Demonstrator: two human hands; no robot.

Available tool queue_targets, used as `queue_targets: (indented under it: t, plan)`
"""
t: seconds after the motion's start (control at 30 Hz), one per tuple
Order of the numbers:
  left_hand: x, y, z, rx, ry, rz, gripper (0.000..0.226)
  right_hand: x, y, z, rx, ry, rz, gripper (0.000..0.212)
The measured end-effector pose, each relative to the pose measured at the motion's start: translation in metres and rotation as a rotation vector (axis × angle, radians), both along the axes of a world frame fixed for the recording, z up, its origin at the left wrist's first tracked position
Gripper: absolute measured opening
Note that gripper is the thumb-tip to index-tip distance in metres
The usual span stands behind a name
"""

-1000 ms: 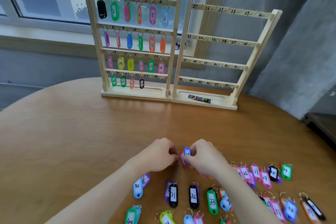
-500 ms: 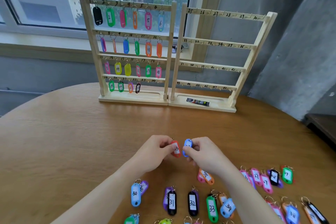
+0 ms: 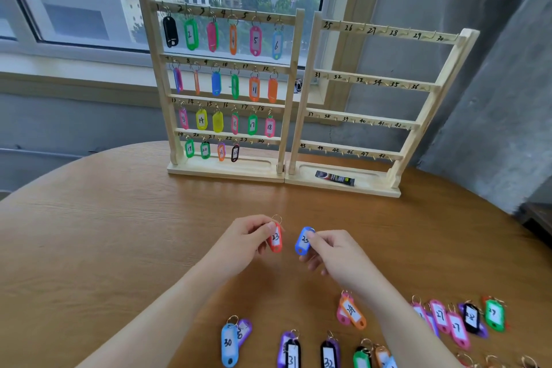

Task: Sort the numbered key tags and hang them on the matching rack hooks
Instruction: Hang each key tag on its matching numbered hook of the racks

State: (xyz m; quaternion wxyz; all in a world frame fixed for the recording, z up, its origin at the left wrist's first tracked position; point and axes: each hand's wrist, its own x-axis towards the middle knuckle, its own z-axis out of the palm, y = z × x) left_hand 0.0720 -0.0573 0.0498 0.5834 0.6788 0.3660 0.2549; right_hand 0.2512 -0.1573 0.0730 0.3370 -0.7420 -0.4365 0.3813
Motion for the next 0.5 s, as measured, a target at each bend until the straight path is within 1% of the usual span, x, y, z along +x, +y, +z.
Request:
queue_targets:
  t: [0.07, 0.2, 0.33, 0.43, 0.5]
  plan:
    - [-0.001, 0.006, -0.001, 0.012, 0.0, 0.023, 0.027, 0.0, 0.006, -0.001, 0.038, -0.076, 0.005, 0.038]
    - [-0.002, 0.021, -0.004, 0.027, -0.011, 0.062, 0.026, 0.0, 0.022, -0.002, 0.109, -0.071, -0.015, 0.036]
    - [-0.004, 0.041, -0.005, 0.046, 0.002, 0.119, 0.026, -0.001, 0.04, -0.004, 0.122, -0.094, 0.034, 0.038]
    - [-0.002, 0.06, 0.002, 0.112, 0.05, 0.165, 0.03, -0.002, 0.052, -0.005, 0.156, -0.18, 0.063, 0.036]
    - [0.0, 0.078, 0.006, 0.16, 0.043, 0.215, 0.025, -0.002, 0.061, -0.005, 0.186, -0.272, 0.09, 0.036]
